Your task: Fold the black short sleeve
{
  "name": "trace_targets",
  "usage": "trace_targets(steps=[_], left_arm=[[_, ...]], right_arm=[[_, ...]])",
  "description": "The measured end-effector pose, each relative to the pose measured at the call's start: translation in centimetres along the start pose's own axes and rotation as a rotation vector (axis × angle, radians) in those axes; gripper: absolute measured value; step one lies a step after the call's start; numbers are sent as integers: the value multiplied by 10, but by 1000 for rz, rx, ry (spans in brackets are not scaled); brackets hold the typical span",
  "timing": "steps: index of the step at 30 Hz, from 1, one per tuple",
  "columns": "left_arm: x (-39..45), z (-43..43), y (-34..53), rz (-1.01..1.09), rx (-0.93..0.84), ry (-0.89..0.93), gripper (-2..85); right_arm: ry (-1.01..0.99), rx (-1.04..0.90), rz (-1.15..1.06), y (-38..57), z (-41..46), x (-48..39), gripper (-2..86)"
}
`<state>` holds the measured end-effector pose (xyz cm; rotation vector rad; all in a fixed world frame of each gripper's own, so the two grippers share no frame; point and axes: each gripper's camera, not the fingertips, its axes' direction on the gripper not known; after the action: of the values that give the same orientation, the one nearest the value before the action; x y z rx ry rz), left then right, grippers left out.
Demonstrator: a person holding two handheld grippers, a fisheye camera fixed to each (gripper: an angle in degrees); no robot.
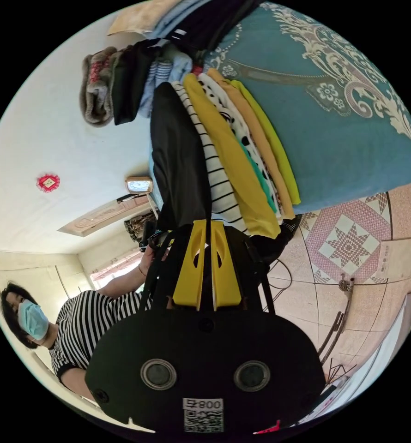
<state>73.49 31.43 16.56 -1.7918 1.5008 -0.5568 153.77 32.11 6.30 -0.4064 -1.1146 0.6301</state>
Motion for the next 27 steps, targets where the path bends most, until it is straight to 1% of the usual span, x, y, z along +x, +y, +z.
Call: trace_targets(steps=[6,11,14,16,18,21,23,26,27], left_arm=[[-3,12,-34,5,-66,-20,35],[-22,14,-46,-62,-95,-42,38],[-30,10,-45,-87,-106,-107,26],[-35,5,-42,-107,-93,-125,21],[-34,-2,-38,-84,-45,-106,18],[-13,-8,-38,25,17,-130,10],[13,-3,-45,153,24,-184,6],[42,14,-59,304,-3,-292,4],[46,19,-63,323,-15,-314,3]], right_arm=[[22,-20,13,-13,-23,1,13],[18,-7,26,-20,-41,-2,12],[-1,-3,38,-22,-52,-4,11],[-1,-2,38,-22,-60,-8,9],[-5,21,38,-18,-69,-13,6],[-4,108,41,-6,-88,-27,2],[-6,174,-16,2,-99,-52,1],[74,176,-105,1,-90,-93,0],[95,163,-117,-1,-85,-100,0]])
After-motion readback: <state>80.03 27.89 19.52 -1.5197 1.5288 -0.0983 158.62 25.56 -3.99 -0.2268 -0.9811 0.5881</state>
